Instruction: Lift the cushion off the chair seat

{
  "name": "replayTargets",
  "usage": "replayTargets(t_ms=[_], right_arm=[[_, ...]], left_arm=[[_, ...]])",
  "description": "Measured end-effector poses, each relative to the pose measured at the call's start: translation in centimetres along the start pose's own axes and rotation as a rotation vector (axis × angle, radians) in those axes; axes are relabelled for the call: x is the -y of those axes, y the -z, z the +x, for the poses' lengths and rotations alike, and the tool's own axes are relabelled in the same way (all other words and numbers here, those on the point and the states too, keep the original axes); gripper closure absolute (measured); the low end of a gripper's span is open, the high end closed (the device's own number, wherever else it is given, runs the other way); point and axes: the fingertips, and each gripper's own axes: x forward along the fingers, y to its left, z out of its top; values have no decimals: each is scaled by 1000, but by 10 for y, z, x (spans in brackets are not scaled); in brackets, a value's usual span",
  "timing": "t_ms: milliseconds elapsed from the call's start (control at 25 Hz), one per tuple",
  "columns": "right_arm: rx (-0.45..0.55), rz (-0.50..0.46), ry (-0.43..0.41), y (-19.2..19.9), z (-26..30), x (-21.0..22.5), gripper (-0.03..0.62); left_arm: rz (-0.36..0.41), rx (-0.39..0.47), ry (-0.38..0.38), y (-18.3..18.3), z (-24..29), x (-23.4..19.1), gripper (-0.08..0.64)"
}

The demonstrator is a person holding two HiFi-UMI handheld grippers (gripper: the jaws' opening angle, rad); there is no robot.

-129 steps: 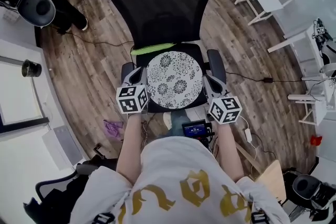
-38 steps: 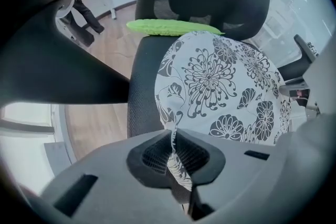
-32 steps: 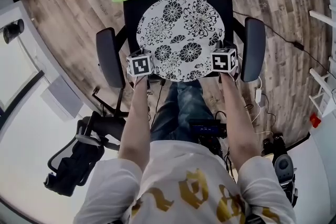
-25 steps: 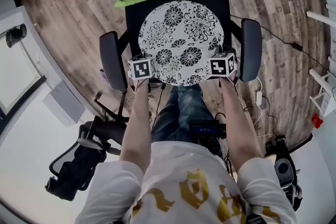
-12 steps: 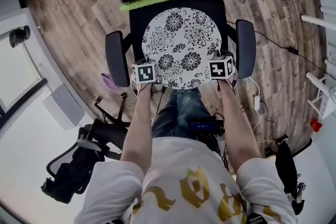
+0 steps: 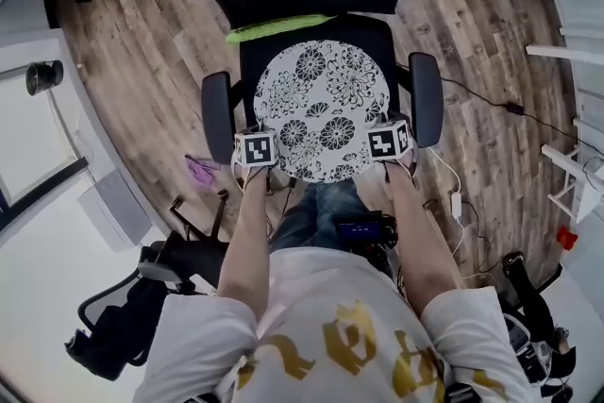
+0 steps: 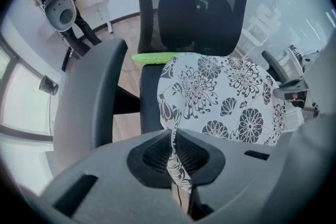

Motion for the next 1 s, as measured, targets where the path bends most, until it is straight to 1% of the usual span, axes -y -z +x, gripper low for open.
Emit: replayTargets(t_ms=[80, 280, 520, 680, 840, 920, 1000], right_arm=[[1, -3, 3, 5, -9, 2, 565], [27, 29, 2, 18, -29, 2, 565], [68, 38, 7, 15, -49, 0, 565], [84, 42, 9, 18, -64, 1, 565], [127, 77, 10, 12, -86, 7, 565], [155, 89, 15, 6, -98, 10, 565], [185, 101, 2, -1, -109, 10, 565]], left_arm=[[-2, 13, 1, -1, -9, -1, 541], [9, 36, 14, -1, -27, -1, 541], [46, 71, 28, -5, -46, 0, 541], [55, 94, 40, -8, -68, 1, 541], [92, 127, 59, -14, -85, 7, 541], [98, 144, 70, -17, -93, 9, 541], [102, 165, 81, -23, -104, 11, 541]])
